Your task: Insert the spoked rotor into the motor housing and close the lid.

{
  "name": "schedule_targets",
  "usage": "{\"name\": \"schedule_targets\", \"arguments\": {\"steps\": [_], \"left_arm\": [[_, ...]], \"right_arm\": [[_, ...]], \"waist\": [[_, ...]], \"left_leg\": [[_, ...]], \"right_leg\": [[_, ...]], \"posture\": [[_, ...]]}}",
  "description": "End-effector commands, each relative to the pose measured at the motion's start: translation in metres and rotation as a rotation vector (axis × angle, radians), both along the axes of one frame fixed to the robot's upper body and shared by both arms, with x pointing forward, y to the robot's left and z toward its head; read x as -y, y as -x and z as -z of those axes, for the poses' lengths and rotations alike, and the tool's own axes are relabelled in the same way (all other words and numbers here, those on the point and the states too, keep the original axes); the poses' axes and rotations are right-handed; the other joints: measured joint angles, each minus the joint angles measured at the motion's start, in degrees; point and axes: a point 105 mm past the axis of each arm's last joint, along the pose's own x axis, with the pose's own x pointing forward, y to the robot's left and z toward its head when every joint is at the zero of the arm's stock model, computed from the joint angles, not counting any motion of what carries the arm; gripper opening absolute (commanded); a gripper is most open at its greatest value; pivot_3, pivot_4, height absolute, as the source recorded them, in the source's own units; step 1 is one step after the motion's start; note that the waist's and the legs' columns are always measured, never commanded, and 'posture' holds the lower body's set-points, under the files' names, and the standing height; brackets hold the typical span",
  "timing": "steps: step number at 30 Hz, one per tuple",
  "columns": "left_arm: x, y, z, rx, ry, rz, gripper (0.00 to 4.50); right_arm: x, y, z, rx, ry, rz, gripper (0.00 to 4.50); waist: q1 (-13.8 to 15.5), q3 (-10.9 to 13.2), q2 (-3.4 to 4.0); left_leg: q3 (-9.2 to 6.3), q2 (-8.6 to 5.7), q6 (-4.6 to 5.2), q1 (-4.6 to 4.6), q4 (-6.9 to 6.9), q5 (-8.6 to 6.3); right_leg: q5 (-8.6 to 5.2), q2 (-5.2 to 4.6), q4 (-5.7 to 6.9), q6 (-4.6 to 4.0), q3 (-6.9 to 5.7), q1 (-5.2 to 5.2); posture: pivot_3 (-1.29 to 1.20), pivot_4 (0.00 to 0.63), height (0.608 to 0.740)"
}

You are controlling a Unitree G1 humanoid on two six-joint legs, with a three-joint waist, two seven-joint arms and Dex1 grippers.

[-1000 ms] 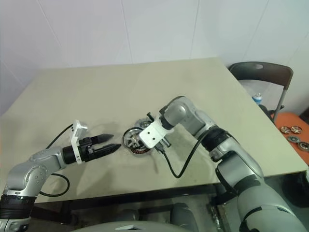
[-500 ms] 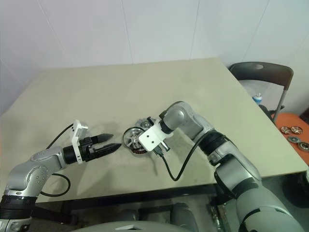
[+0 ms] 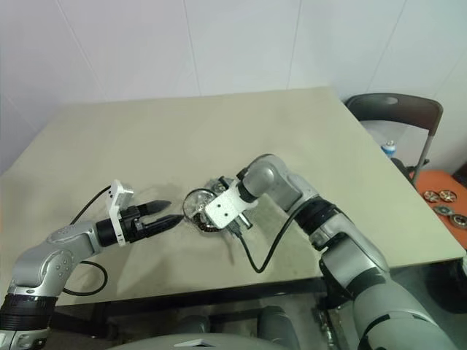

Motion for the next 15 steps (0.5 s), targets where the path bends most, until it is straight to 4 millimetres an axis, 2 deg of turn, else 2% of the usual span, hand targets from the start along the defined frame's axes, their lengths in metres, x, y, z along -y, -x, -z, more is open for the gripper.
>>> {"name": "schedule_targets", "arguments": {"steps": [1,6,11,15], "left_arm": [[-0.001,-0.005,-0.013,0.061,0.002,-0.006,4.5],[-0.003,-0.006,-0.012,0.062,-0.007,-0.011,4.5],[-0.005,-0.008,-0.011,0.062,-0.022,-0.004,4.5],[-0.005,-0.013,-0.013,0.068,-0.027,-0.002,4.5]], "right_arm": [[-0.003,-0.002,-0.018,-0.078,-0.091,0.087,0.15],[-0.006,0.009,-0.035,-0.318,-0.188,0.231,0.15],[-0.003,0.019,-0.06,-0.641,-0.242,0.376,0.15],[-0.001,0.03,-0.095,-1.081,-0.292,0.494,0.15]], "waist": [[0.03,0.0,0.0],[0.14,0.0,0.01],[0.15,0.0,0.01],[0.15,0.01,0.02]], "left_leg": [[0.0,0.0,0.0,0.0,0.0,0.0],[-0.05,0.0,0.0,-0.04,-0.01,0.0],[-0.05,0.0,0.0,-0.03,0.01,0.0],[-0.07,0.01,0.0,-0.06,0.02,0.0]], "right_leg": [[0.0,0.0,0.0,0.0,0.0,0.0],[0.0,-0.01,-0.02,0.0,-0.04,-0.01],[0.01,-0.01,0.0,-0.02,-0.06,0.0],[0.02,-0.01,-0.01,-0.03,-0.08,-0.01]], "posture": [[0.0,0.0,0.74],[0.0,0.0,0.74],[0.0,0.0,0.74],[0.0,0.0,0.74]]}}
